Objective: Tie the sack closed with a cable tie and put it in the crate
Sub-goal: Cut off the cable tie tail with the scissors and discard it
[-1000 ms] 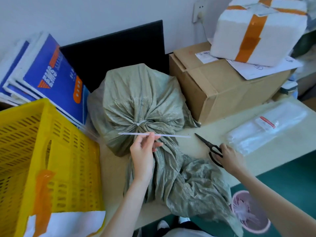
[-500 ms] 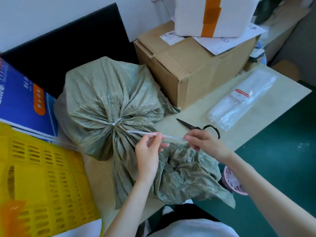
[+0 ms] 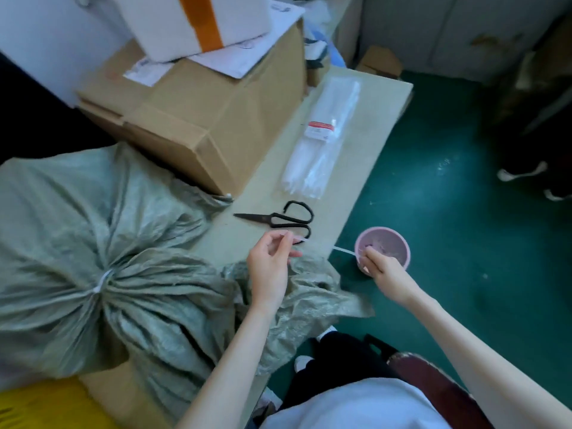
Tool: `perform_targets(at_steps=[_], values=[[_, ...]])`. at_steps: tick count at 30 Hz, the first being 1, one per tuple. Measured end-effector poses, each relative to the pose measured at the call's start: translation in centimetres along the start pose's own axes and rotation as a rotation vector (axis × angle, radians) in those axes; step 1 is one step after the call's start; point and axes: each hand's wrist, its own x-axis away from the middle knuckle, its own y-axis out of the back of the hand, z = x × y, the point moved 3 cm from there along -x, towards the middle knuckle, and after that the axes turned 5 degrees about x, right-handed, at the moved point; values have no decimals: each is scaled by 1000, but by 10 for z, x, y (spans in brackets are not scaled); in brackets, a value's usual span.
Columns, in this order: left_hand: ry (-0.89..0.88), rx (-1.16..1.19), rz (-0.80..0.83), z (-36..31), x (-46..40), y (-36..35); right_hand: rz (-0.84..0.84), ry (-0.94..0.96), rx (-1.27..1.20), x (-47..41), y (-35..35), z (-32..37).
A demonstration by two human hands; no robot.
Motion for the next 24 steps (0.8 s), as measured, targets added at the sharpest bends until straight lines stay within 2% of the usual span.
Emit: perform_targets(at_steps=[14, 20, 24], values=[[99, -197, 338, 22, -13, -92, -315, -543, -631, 22, -24, -146], [217, -206, 425, 31, -20, -110, -231, -798, -725, -7, -48, -175], [281, -201, 483, 40, -21, -120, -227, -852, -743, -29, -53, -187]])
